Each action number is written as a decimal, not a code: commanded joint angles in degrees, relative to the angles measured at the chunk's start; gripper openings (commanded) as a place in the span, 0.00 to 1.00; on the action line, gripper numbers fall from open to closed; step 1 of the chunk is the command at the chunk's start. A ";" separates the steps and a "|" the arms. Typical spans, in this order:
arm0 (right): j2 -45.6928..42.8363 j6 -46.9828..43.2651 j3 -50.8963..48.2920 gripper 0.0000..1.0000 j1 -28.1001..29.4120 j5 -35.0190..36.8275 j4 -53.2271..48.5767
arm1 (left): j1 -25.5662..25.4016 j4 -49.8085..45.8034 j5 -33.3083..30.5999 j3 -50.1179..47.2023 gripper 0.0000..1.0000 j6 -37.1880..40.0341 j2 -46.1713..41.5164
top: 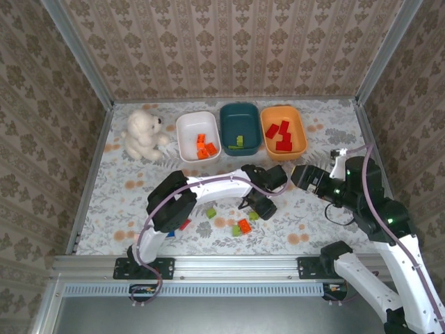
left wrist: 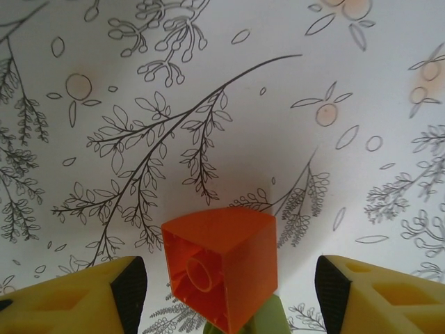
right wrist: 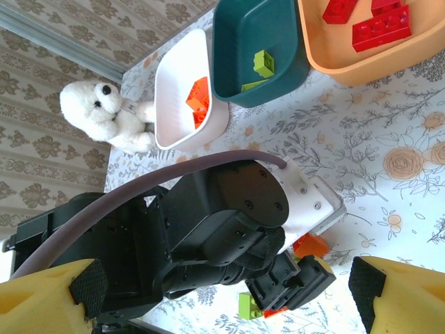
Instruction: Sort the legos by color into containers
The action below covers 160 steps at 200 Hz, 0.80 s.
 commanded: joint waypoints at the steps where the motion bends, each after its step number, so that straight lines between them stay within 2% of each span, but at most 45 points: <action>1: -0.45 -0.67 2.75 0.93 0.70 -6.96 1.85 | -0.30 -3.52 -1.75 0.62 0.67 -1.89 3.25; 39: 0.35 -0.67 2.55 0.93 0.69 -7.51 2.19 | -0.21 -4.24 -2.79 2.46 0.58 -1.84 6.33; 80: 0.74 -0.93 2.34 0.93 0.66 -7.18 1.86 | -0.22 -2.65 -3.14 0.29 0.47 -2.44 5.77; 101: 0.48 -0.69 2.09 0.93 0.67 -6.75 1.53 | -0.08 -2.18 -4.16 -0.50 0.37 -2.56 5.09; 128: 0.30 -0.92 2.39 0.92 0.73 -5.99 0.82 | 0.61 -2.18 -6.68 -0.74 0.30 -2.77 2.55; 160: 0.47 -1.55 3.57 0.92 0.70 -4.40 -0.49 | 4.02 -2.95 -9.27 -0.07 0.29 -3.92 -3.32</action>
